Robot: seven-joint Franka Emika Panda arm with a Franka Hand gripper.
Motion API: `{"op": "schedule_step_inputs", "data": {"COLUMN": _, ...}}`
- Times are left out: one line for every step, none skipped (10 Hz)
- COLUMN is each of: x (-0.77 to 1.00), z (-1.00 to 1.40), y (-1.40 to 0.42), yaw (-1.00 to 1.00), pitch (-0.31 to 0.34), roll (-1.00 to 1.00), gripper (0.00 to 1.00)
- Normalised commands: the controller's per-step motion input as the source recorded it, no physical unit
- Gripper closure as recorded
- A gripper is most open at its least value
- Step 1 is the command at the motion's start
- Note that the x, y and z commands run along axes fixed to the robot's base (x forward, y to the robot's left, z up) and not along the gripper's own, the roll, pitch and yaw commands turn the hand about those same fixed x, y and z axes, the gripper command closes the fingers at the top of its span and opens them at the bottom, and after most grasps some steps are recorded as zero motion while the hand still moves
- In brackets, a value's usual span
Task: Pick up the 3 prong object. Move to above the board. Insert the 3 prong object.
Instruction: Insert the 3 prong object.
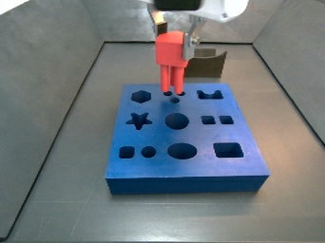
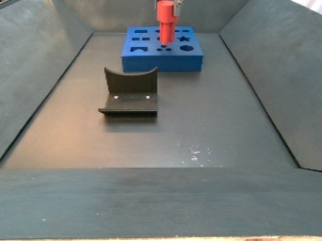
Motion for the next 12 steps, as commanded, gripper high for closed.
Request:
{"op": "schedule_step_inputs", "data": {"x": 0.00, "z": -0.18, "y": 0.00, "yaw": -0.97, "pitch": -0.097, "roll": 0.00, "gripper": 1.00}}
{"op": "schedule_step_inputs", "data": {"x": 0.00, "z": -0.18, "y": 0.00, "yaw": -0.99, "pitch": -0.060, "roll": 0.00, "gripper": 1.00}}
{"op": "schedule_step_inputs", "data": {"x": 0.00, "z": -0.14, "y": 0.00, "yaw": -1.00, "pitch": -0.031, "roll": 0.00, "gripper": 1.00}}
{"op": "schedule_step_inputs", "data": {"x": 0.00, "z": -0.14, "y": 0.00, "yaw": -1.00, "pitch": -0.043, "roll": 0.00, "gripper": 1.00}}
{"op": "schedule_step_inputs", "data": {"x": 0.00, "z": -0.13, "y": 0.00, "yaw": -1.00, "pitch": -0.074, "roll": 0.00, "gripper": 1.00}}
{"op": "schedule_step_inputs", "data": {"x": 0.00, "z": -0.12, "y": 0.00, "yaw": -1.00, "pitch": -0.100, "roll": -0.01, "gripper": 1.00}}
{"op": "schedule_step_inputs", "data": {"x": 0.08, "z": -0.08, "y": 0.00, "yaw": -0.95, "pitch": -0.189, "roll": -0.11, "gripper": 1.00}}
{"op": "schedule_step_inputs", "data": {"x": 0.11, "z": -0.15, "y": 0.00, "yaw": -0.94, "pitch": -0.151, "roll": -0.08, "gripper": 1.00}}
{"op": "schedule_step_inputs", "data": {"x": 0.08, "z": -0.14, "y": 0.06, "yaw": -0.90, "pitch": -0.097, "roll": -0.02, "gripper": 1.00}}
{"op": "schedule_step_inputs", "data": {"x": 0.00, "z": -0.14, "y": 0.17, "yaw": -0.79, "pitch": 0.000, "roll": 0.00, "gripper": 1.00}}
{"op": "schedule_step_inputs", "data": {"x": -0.04, "z": 0.00, "y": 0.19, "yaw": -0.40, "pitch": 0.000, "roll": -0.06, "gripper": 1.00}}
{"op": "schedule_step_inputs", "data": {"x": 0.00, "z": 0.00, "y": 0.00, "yaw": 0.00, "pitch": 0.000, "roll": 0.02, "gripper": 1.00}}
